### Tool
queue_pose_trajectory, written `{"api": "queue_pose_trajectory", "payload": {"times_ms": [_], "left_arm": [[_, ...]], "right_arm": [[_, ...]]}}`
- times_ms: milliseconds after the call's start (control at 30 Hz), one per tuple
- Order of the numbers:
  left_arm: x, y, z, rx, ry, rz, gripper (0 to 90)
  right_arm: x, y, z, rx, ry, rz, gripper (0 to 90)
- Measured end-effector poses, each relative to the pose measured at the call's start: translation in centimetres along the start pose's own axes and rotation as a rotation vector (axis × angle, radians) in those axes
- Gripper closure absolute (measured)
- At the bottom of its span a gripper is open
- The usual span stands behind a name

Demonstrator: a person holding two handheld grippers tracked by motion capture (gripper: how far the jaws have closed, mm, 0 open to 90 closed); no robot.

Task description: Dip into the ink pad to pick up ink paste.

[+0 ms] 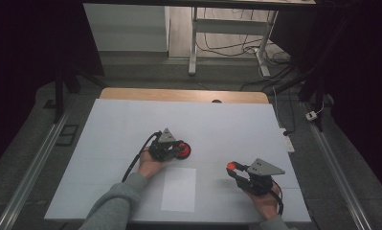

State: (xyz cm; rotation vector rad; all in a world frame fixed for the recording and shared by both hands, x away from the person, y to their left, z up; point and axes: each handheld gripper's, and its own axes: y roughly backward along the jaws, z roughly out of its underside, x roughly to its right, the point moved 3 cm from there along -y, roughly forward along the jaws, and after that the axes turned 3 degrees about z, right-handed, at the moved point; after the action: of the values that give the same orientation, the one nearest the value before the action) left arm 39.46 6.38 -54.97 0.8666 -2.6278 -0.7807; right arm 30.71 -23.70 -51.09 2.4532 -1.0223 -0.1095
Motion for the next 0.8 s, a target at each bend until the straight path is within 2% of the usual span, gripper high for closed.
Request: {"api": "queue_pose_trajectory", "payload": {"times_ms": [700,800], "left_arm": [[0.01,-0.13,0.24,0.008,-0.002,0.000,72.8],[-0.30,0.00,0.07,0.002,0.008,0.020,72.6]], "right_arm": [[0.09,0.05,-0.05,0.004,0.004,0.002,64.3],[0.12,0.07,-0.06,0.004,0.005,0.003,64.3]]}}
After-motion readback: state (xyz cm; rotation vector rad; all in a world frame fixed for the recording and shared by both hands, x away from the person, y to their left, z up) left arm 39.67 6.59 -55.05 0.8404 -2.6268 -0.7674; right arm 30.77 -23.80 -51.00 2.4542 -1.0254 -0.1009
